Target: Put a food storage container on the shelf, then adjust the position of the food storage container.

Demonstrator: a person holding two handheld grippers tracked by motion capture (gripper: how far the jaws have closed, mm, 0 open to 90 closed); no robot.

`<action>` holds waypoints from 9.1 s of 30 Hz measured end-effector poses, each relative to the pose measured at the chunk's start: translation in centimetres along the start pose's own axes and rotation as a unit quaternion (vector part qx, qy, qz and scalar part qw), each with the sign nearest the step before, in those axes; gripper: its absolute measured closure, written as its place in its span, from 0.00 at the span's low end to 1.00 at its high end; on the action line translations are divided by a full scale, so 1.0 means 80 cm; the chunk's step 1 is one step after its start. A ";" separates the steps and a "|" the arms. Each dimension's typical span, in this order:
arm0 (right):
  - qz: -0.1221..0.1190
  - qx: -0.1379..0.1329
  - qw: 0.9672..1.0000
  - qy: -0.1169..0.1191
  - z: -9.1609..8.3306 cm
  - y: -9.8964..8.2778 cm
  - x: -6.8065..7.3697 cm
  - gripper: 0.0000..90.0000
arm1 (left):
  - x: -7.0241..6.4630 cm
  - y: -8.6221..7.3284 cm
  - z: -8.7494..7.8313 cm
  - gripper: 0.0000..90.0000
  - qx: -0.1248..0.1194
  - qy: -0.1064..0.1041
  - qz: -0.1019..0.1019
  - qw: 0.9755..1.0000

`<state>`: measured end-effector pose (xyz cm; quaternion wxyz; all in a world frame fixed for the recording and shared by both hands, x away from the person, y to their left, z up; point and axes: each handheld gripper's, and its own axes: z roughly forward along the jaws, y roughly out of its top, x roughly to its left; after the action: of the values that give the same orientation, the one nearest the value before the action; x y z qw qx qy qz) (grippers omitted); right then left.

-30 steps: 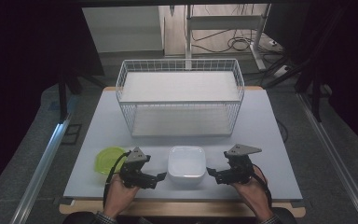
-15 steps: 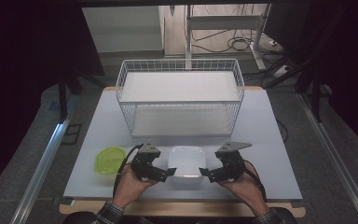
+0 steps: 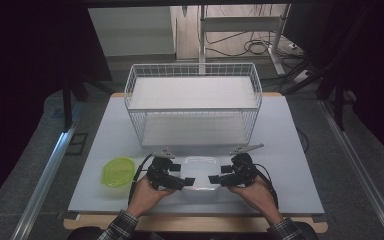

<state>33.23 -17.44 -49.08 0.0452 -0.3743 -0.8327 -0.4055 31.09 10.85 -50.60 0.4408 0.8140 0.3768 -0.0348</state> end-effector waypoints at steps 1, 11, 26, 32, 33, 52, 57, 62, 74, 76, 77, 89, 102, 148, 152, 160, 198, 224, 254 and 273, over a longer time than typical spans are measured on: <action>0.006 0.001 1.000 0.002 -0.001 -0.001 0.000 0.35 | -0.002 0.000 -0.003 0.22 0.003 0.003 -0.003 1.000; 0.043 -0.001 0.999 -0.020 -0.022 -0.007 0.018 0.67 | -0.008 -0.010 -0.029 0.63 -0.017 0.022 -0.055 0.998; 0.061 -0.047 0.996 -0.043 -0.028 -0.010 0.034 0.89 | -0.023 -0.018 -0.048 0.86 -0.062 0.074 -0.089 0.991; 0.033 -0.068 0.995 -0.060 -0.027 -0.010 0.040 0.89 | -0.025 -0.017 -0.049 0.86 -0.068 0.086 -0.083 0.990; 0.033 -0.068 0.995 -0.060 -0.027 -0.010 0.040 0.89 | -0.026 -0.016 -0.050 0.86 -0.071 0.086 -0.082 0.990; -0.019 -0.129 0.989 -0.073 -0.076 0.048 0.051 0.88 | -0.045 0.057 -0.091 0.86 -0.111 0.110 -0.028 0.987; -0.025 -0.141 0.987 -0.077 -0.085 0.067 0.053 0.88 | -0.046 0.072 -0.101 0.86 -0.116 0.118 -0.016 0.986; -0.033 -0.152 0.984 -0.082 -0.093 0.083 0.056 0.88 | -0.047 0.089 -0.111 0.86 -0.132 0.121 -0.013 0.984; -0.048 -0.181 0.979 -0.086 -0.115 0.135 0.062 0.88 | -0.048 0.141 -0.143 0.86 -0.153 0.136 0.005 0.979; -0.051 -0.185 0.978 -0.085 -0.117 0.144 0.061 0.88 | -0.046 0.149 -0.149 0.86 -0.156 0.137 0.008 0.978; -0.052 -0.187 0.977 -0.085 -0.118 0.149 0.061 0.88 | -0.045 0.153 -0.151 0.86 -0.157 0.139 0.009 0.978; -0.053 -0.203 0.973 -0.093 -0.122 0.197 0.055 0.88 | -0.021 0.191 -0.165 0.86 -0.168 0.131 0.010 0.977; -0.031 -0.206 0.973 -0.100 -0.115 0.227 0.032 0.87 | 0.005 0.227 -0.159 0.86 -0.158 0.132 0.003 0.979; -0.026 -0.210 0.964 -0.161 -0.086 0.260 0.013 0.71 | 0.041 0.256 -0.126 0.55 -0.168 0.177 0.023 0.969; -0.028 -0.211 0.963 -0.166 -0.086 0.264 0.014 0.71 | 0.044 0.259 -0.124 0.56 -0.173 0.176 0.015 0.969; -0.021 -0.217 0.962 -0.167 -0.084 0.268 0.010 0.71 | 0.049 0.261 -0.121 0.54 -0.182 0.181 0.010 0.966; -0.074 -0.210 0.966 -0.128 -0.097 0.219 0.035 0.35 | -0.004 0.198 -0.126 0.17 -0.149 0.129 0.089 0.976; -0.124 -0.167 0.973 -0.104 -0.080 0.127 0.038 0.08 | -0.028 0.090 -0.096 0.12 -0.125 0.106 0.116 0.980; -0.121 -0.138 0.979 -0.094 -0.051 0.000 0.011 0.00 | -0.039 -0.036 -0.059 0.03 -0.092 0.166 0.138 0.972; -0.115 -0.099 0.984 -0.095 -0.032 -0.042 0.007 0.00 | -0.027 -0.062 -0.051 0.03 -0.068 0.160 0.101 0.980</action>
<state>30.06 -20.26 -49.27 -0.1189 -0.3153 -0.8264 -0.4511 25.27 14.26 -50.70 0.4306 0.8111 0.3594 0.1660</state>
